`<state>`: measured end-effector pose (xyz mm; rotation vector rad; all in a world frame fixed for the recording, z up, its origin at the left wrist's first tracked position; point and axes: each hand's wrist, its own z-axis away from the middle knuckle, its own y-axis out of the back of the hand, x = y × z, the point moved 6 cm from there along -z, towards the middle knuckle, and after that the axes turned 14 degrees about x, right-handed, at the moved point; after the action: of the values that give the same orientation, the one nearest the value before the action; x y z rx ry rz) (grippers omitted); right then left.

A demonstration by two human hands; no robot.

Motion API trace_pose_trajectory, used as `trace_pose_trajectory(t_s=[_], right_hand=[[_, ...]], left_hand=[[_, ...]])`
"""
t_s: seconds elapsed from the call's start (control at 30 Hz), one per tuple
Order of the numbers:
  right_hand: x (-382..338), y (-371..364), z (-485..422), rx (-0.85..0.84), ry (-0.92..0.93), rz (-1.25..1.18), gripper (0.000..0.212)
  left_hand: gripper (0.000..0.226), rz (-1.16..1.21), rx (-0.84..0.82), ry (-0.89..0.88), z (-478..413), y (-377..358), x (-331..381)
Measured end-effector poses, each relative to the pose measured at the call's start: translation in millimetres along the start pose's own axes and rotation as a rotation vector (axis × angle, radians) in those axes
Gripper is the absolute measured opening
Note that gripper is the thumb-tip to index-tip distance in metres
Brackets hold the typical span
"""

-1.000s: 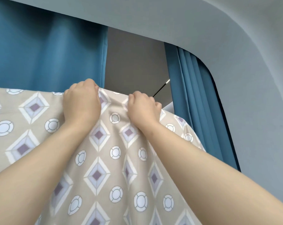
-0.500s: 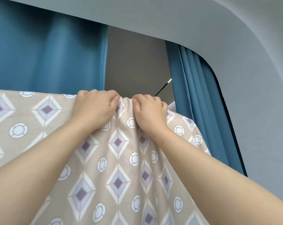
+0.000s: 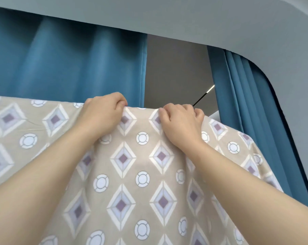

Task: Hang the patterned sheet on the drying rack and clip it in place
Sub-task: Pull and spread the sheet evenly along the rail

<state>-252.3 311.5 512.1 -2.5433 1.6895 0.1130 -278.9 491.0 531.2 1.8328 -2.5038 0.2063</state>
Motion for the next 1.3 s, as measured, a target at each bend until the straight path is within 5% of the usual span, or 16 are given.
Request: trace_pose_trajectory(t_s=[0.07,0.23,0.53,1.03,1.3], right_hand=[[-18,-3,2,-0.024,0.045,-0.043,0.036],[-37,-14,4,-0.031,0.043,-0.054,0.035],[-32,-19,14,-0.023,0.026,0.019,0.034],[-90,-16,7,-0.132,0.086,-0.104,0.036],[-105,-23,12,-0.066,0.078,-0.023,0.034]], left_hand=[[0.029,0.05,0.027,0.075,-8,10,-14],[0.036,-0.254,0.002,0.049,-5,20,-55],[0.036,-0.063,0.075,0.272,7,54,-97],[0.036,-0.364,0.123,0.199,6,84,-144],[0.028,-0.321,-0.05,-0.029,-10,94,-143]])
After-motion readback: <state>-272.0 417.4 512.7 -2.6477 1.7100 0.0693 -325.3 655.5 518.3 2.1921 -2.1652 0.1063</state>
